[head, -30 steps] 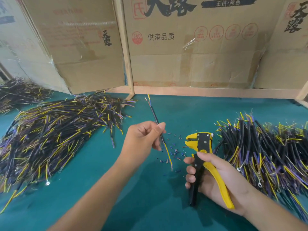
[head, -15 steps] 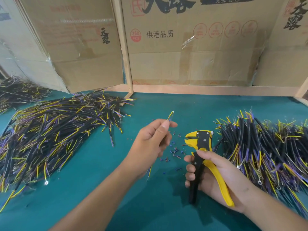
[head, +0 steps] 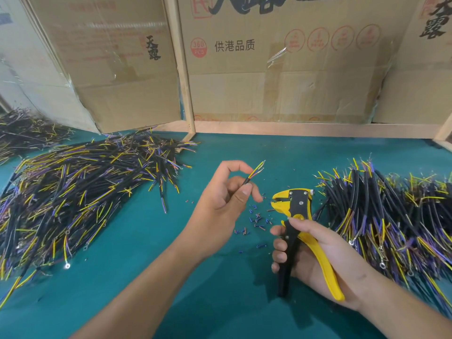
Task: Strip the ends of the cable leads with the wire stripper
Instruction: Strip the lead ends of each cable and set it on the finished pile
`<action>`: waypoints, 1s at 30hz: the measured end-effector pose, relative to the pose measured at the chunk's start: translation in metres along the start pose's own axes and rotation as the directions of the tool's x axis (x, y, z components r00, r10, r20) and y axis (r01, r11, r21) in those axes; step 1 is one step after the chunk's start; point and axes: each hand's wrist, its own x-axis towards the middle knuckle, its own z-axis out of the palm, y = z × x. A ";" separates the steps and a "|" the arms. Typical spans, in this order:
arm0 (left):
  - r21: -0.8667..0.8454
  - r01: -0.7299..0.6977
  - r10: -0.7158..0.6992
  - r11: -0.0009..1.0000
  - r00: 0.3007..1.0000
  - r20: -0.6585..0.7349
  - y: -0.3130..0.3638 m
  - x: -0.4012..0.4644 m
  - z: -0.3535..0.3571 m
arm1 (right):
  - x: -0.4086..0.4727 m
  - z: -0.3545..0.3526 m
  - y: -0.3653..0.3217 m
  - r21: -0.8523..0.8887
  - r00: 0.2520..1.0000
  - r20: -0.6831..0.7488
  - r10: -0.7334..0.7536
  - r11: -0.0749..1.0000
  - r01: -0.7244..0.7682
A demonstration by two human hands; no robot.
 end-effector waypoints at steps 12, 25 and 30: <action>0.155 0.020 -0.015 0.988 0.999 -0.030 -0.007 -0.001 0.003 | -0.002 0.003 0.000 -0.012 1.000 0.017 -0.025 1.000 0.025; 0.215 0.076 -0.046 0.974 0.989 -0.144 0.000 -0.001 0.005 | -0.009 0.002 0.002 -0.093 0.982 0.161 -0.100 0.989 0.116; 0.078 0.059 -0.048 0.995 0.989 -0.138 0.002 -0.001 0.003 | -0.019 0.014 0.001 -0.099 0.971 0.187 -0.147 0.981 0.167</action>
